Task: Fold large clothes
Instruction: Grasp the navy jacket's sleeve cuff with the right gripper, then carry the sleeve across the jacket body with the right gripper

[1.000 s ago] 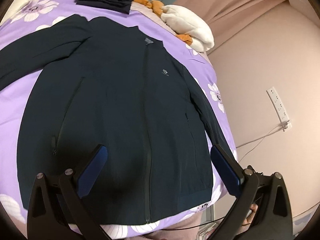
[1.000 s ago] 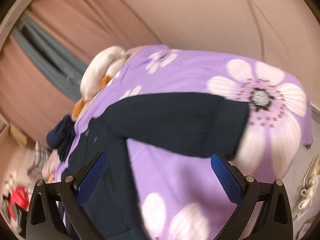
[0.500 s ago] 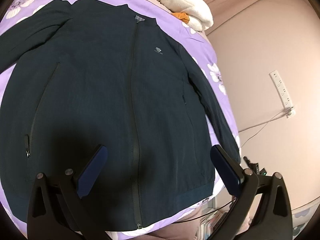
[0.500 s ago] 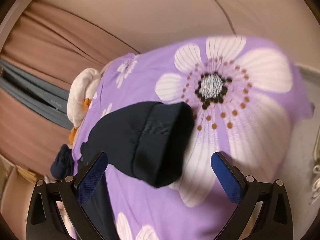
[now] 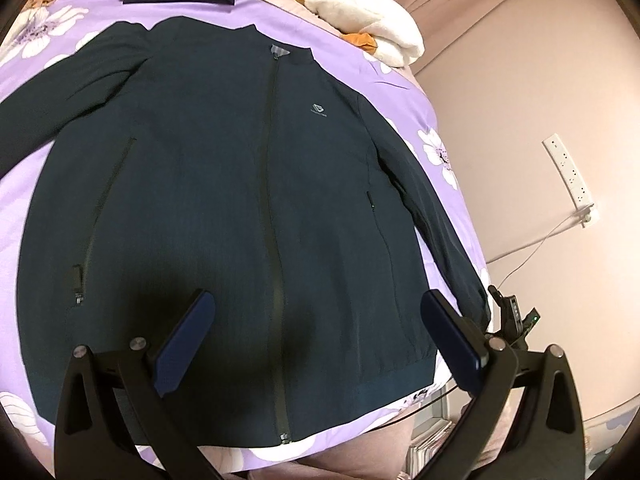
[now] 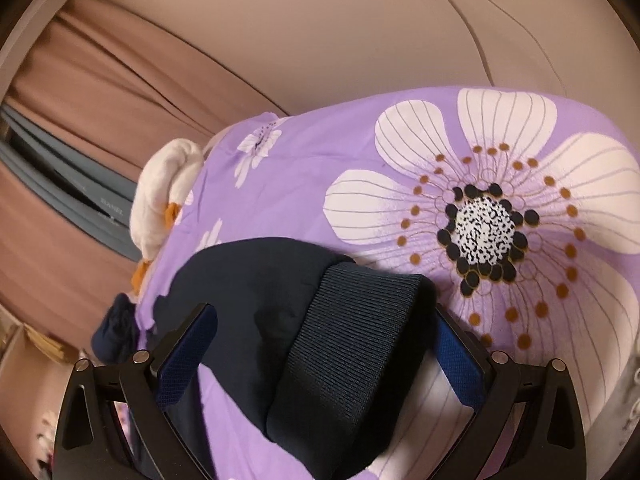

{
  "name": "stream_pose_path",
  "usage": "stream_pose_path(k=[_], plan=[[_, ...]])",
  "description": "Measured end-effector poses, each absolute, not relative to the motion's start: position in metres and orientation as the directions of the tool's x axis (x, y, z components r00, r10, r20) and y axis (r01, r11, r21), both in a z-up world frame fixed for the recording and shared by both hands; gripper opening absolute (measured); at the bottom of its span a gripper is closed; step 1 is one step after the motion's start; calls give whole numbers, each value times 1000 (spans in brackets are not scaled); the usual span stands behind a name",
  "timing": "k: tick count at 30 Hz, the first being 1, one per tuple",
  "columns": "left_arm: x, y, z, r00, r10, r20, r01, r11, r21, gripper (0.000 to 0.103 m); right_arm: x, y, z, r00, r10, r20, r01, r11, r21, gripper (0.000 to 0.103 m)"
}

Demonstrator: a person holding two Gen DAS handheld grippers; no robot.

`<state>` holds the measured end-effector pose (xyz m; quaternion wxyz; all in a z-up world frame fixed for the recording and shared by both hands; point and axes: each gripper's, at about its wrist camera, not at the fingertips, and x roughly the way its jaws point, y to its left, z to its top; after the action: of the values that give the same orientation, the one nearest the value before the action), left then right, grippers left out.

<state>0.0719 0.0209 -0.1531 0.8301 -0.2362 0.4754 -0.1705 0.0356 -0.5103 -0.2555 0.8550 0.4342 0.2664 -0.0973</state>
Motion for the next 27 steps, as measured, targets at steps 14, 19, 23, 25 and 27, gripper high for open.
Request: stream_pose_path(k=[14,19,23,25,27], plan=[[57,49,-161,493,-478,-727,-41,822,-569,103,50,-491,-234,800,42,-598,436,642,630,17],[52,65,-163,518,-435,-736,-101,824,-558,103,57,-473,-193,827,35,-561,379,702,603,16],[47,75,-164,540,-366,-758,-132,853,-506,103,72,-443,-153,819,5,-573,336,806,488,16],[47,79,-165,539,-339,-771,-147,863,-482,103,85,-423,-135,813,-5,-582,310,850,426,16],[46,82,-165,540,-309,-783,-153,878,-453,103,96,-404,-120,815,-5,-580,275,884,379,16]])
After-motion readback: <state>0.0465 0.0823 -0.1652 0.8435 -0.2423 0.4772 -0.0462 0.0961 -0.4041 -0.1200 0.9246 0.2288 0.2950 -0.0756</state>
